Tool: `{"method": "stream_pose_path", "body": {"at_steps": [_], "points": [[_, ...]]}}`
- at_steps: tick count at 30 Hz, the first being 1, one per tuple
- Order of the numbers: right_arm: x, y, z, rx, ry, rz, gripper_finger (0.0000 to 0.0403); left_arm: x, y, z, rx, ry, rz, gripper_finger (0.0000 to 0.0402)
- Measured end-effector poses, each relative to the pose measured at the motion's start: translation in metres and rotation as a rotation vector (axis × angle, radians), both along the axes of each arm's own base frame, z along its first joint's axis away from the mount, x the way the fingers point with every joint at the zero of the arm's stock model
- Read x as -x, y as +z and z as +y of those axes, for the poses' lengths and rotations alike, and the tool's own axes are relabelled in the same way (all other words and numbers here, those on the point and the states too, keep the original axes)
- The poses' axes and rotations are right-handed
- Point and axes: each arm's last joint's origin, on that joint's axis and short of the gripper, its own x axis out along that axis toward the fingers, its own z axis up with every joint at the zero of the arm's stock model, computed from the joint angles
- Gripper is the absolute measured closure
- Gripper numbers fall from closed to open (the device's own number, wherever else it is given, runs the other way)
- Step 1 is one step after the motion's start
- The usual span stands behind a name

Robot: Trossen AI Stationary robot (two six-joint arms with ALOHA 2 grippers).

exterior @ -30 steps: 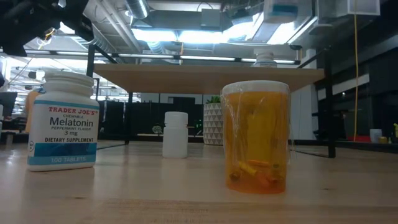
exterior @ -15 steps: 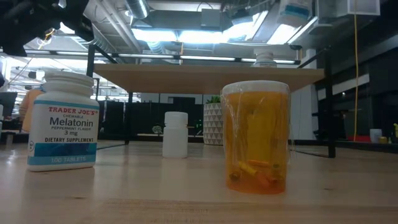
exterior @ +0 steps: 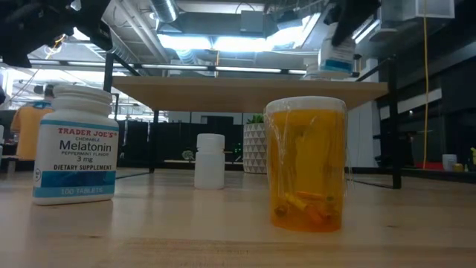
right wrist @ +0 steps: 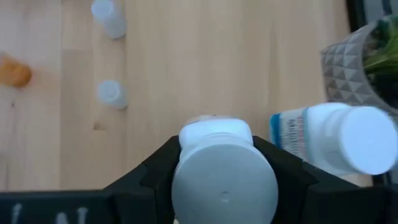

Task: Pick and place medicine bottles onto shelf by color
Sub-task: Put the right white medicine bottle on the shelf aligned with the other white medicine bottle

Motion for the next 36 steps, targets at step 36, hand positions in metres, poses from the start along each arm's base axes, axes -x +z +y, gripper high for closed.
{"method": "stream_pose_path", "body": {"at_steps": [36], "points": [[-0.016, -0.01, -0.019, -0.06, -0.054, 0.04, 0.0147, 0.0, 0.0, 0.0, 0.0, 0.0, 0.001, 0.0278]]}}
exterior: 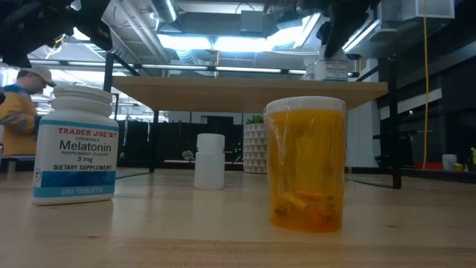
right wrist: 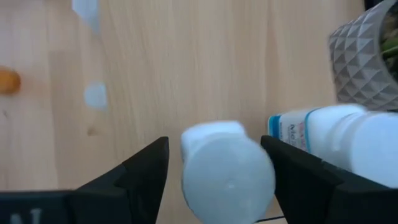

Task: Pick and place medicine bottles onto shelf by color
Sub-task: Put the right white medicine bottle on the shelf aligned with the other white medicine bottle, then put the white medicine bottle on the shelf aligned with the other white medicine bottle

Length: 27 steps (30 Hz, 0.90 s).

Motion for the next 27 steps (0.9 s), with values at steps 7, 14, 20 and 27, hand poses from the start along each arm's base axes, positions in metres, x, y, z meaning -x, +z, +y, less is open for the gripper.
{"method": "stream_pose_path", "body": {"at_steps": [7, 14, 20, 27], "points": [[0.0, 0.035, 0.0, -0.021, -0.047, -0.113, 0.0146, 0.0, 0.0, 0.0, 0.0, 0.0, 0.001, 0.0278], [0.0, 0.071, 0.023, -0.185, 0.039, -0.249, 0.0146, -0.001, -0.002, 0.0, 0.047, -0.017, 0.031, 0.0278], [0.02, 0.08, 0.063, -0.262, 0.2, -0.196, 0.0146, -0.002, 0.005, 0.0, 0.079, -0.014, 0.161, 0.0278], [0.034, 0.077, 0.094, -0.177, 0.19, -0.177, 0.0146, 0.007, 0.053, -0.013, -0.021, -0.096, 0.272, 0.0278]]}}
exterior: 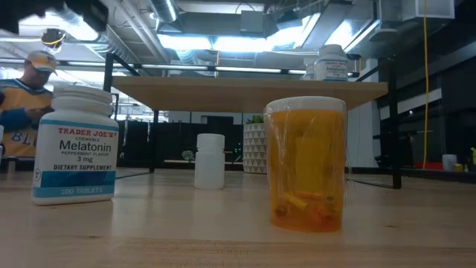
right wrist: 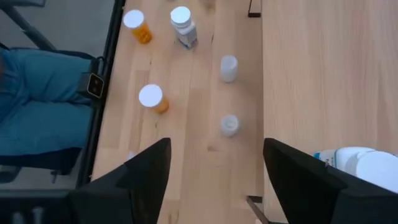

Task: Pick and place medicine bottles onto shelf by color
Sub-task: Put the white medicine bottle on the shelf aligned with the other white medicine bottle

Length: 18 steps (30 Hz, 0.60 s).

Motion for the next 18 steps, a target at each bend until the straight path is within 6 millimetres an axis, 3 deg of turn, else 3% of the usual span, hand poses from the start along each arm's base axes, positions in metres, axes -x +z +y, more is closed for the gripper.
{"method": "stream_pose_path", "body": {"at_steps": [5, 9, 14, 18], "points": [[0.005, 0.0, 0.011, 0.037, 0.023, -0.004, 0.0146, -0.01, 0.021, -0.006, 0.028, -0.022, 0.152, 0.0278], [0.009, -0.002, 0.015, 0.063, 0.009, 0.013, 0.0146, -0.035, 0.028, -0.016, 0.023, -0.074, 0.295, 0.0278], [0.012, -0.004, 0.016, 0.081, -0.015, 0.037, 0.0146, -0.071, 0.028, -0.039, -0.038, -0.165, 0.479, 0.0278], [0.013, -0.004, 0.015, 0.089, -0.011, 0.051, 0.0146, -0.089, 0.032, -0.063, -0.146, -0.188, 0.6, 0.0278]]}}
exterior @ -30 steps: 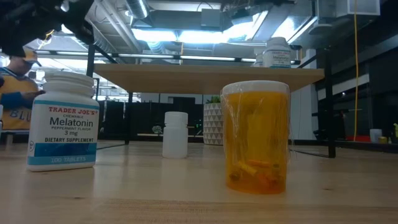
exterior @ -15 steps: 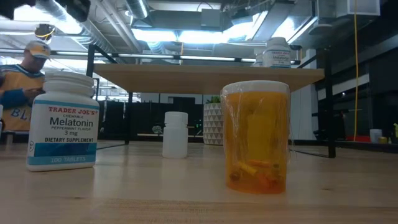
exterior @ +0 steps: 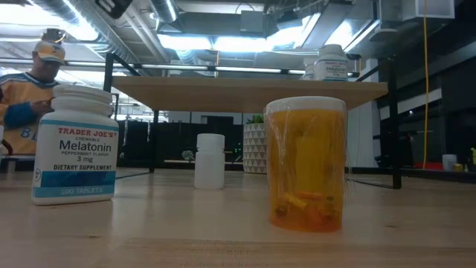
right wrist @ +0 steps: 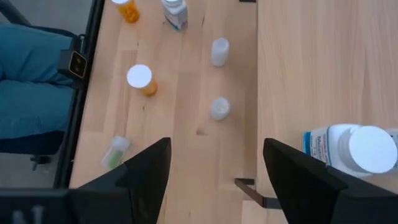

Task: Pick and place medicine bottles onto shelf by color
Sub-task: Put the white medicine bottle on the shelf aligned with the other white medicine bottle

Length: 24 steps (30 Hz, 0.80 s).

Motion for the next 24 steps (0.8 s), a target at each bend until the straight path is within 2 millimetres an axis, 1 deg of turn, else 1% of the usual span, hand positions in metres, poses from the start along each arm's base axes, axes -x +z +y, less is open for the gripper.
{"method": "stream_pose_path", "body": {"at_steps": [3, 6, 8, 11, 16, 22, 24], "points": [[0.004, -0.002, -0.002, 0.019, -0.001, 0.044, 0.0146, -0.006, 0.004, -0.017, -0.078, 0.012, 0.058, 0.0278], [0.006, -0.004, -0.003, 0.017, -0.025, 0.075, 0.0146, -0.009, 0.008, -0.032, -0.085, 0.052, 0.134, 0.0278], [0.007, -0.004, -0.003, 0.008, -0.045, 0.081, 0.0146, -0.011, 0.006, -0.042, -0.092, 0.079, 0.203, 0.0278], [0.006, -0.004, -0.003, -0.006, -0.064, 0.077, 0.0146, -0.014, -0.004, -0.055, -0.109, 0.107, 0.301, 0.0278], [0.005, -0.003, -0.002, -0.042, -0.116, 0.07, 0.0146, -0.023, -0.025, -0.077, -0.087, 0.143, 0.429, 0.0278], [0.006, -0.003, -0.001, -0.094, -0.188, 0.07, 0.0146, -0.03, -0.053, -0.1, -0.122, 0.157, 0.548, 0.0278], [0.007, -0.003, 0.002, -0.104, -0.182, 0.074, 0.0146, -0.031, -0.061, -0.107, -0.136, 0.18, 0.572, 0.0278]]}}
